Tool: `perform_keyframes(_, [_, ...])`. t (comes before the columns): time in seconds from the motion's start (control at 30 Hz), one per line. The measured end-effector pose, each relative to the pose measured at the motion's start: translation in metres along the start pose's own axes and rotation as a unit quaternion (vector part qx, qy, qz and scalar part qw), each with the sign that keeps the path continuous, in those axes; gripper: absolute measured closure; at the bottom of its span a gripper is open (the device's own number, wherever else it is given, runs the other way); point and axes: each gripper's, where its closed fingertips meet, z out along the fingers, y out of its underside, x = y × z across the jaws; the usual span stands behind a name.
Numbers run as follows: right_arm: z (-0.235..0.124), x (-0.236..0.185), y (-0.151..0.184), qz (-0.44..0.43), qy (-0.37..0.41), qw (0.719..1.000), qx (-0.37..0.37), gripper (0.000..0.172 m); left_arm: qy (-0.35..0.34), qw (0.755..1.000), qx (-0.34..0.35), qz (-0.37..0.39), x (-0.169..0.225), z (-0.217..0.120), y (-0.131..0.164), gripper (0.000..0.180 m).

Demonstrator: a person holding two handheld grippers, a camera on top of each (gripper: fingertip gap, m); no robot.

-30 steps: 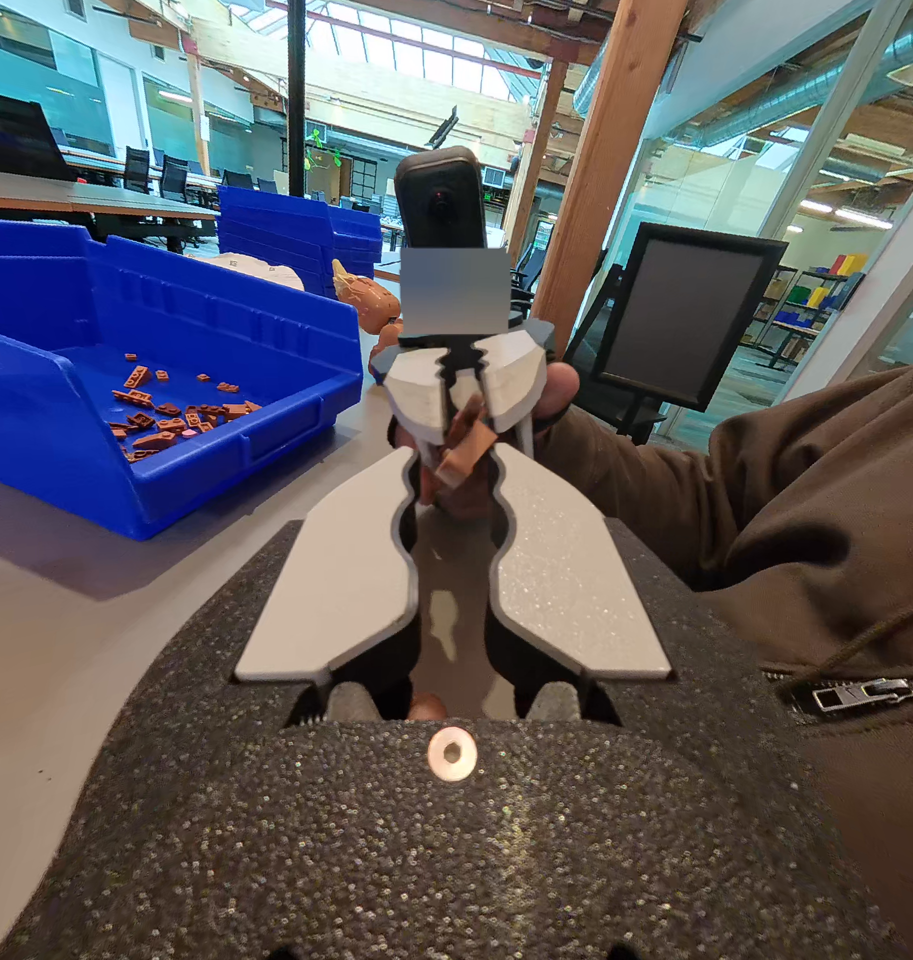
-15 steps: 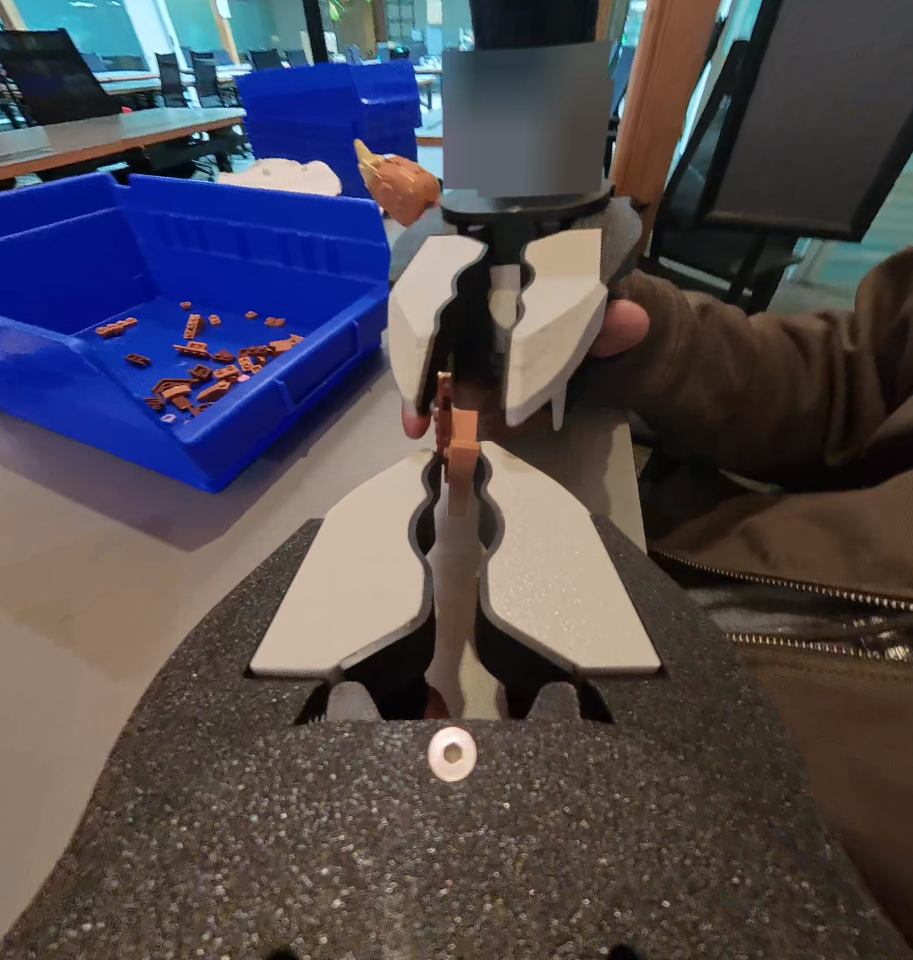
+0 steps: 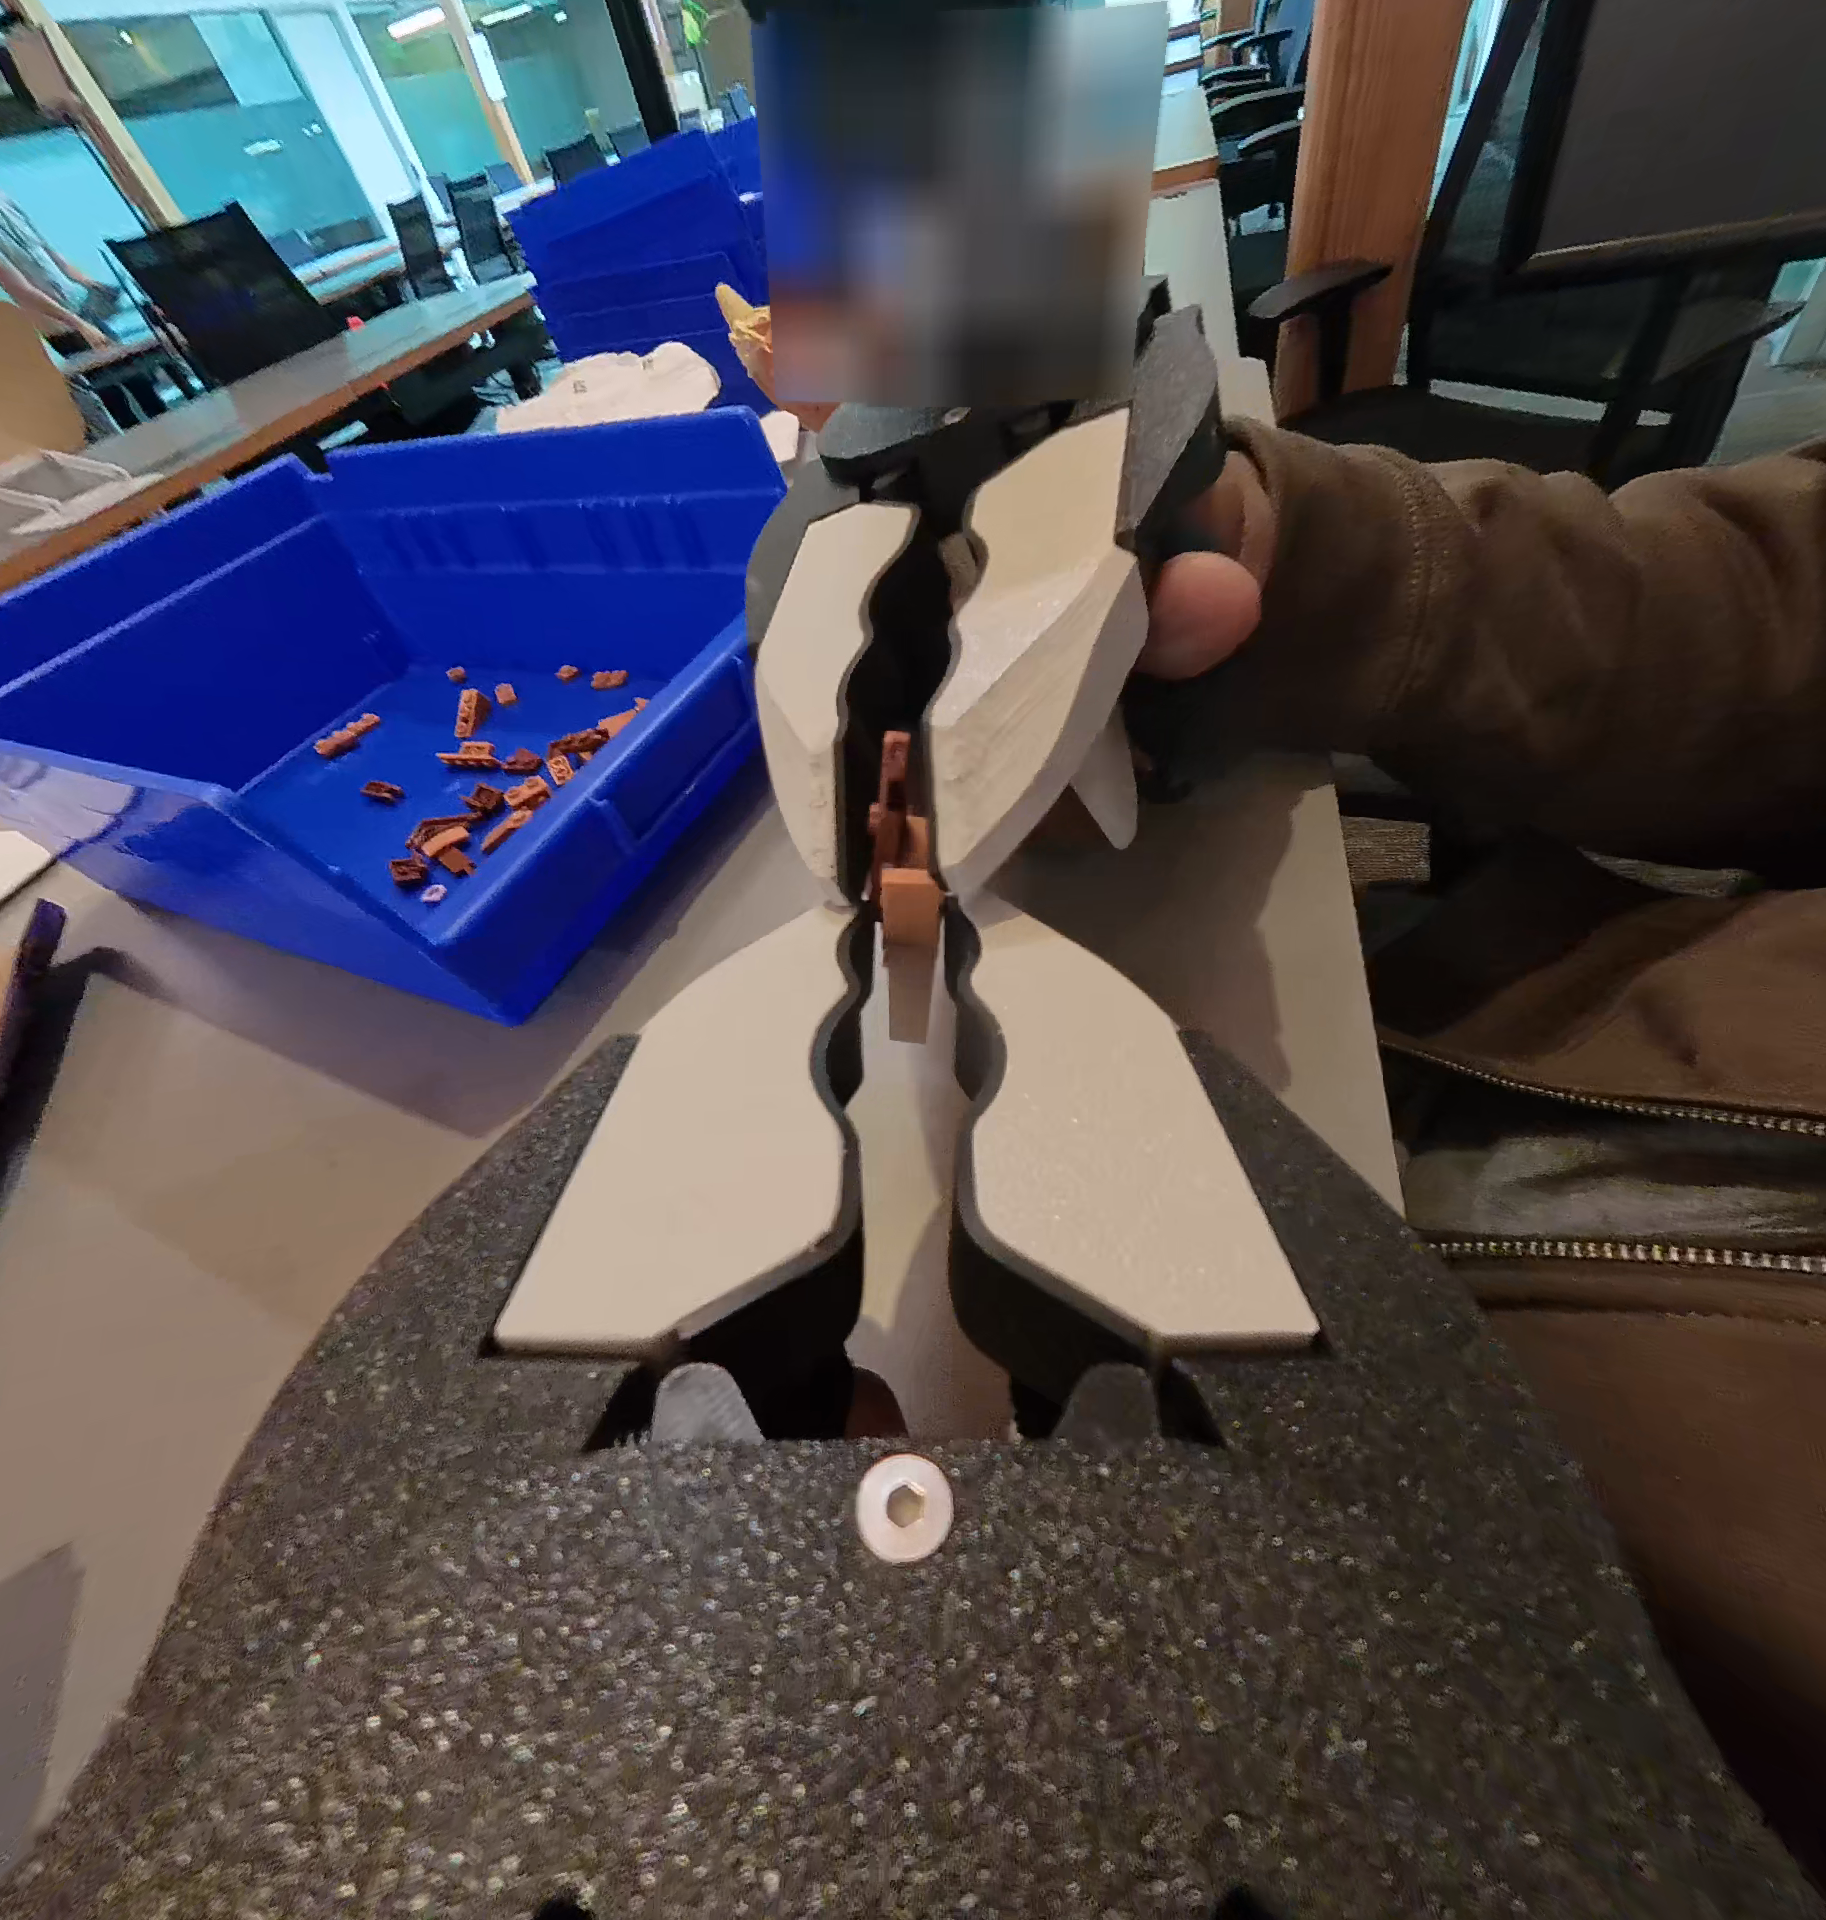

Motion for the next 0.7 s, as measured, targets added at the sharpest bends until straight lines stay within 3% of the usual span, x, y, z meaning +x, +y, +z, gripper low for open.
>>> perform_keyframes(0.33, [-0.013, 0.000, -0.026, 0.032, -0.010, 0.996, 0.089, 0.165, 0.006, 1.000, 0.009, -0.014, 0.002, 0.005, -0.001, 0.150])
perform_keyframes(0.7, [-0.015, 0.000, -0.027, 0.019, -0.001, 0.996, 0.092, 0.165, 0.005, 1.000, 0.011, -0.017, -0.001, -0.001, -0.002, 0.172])
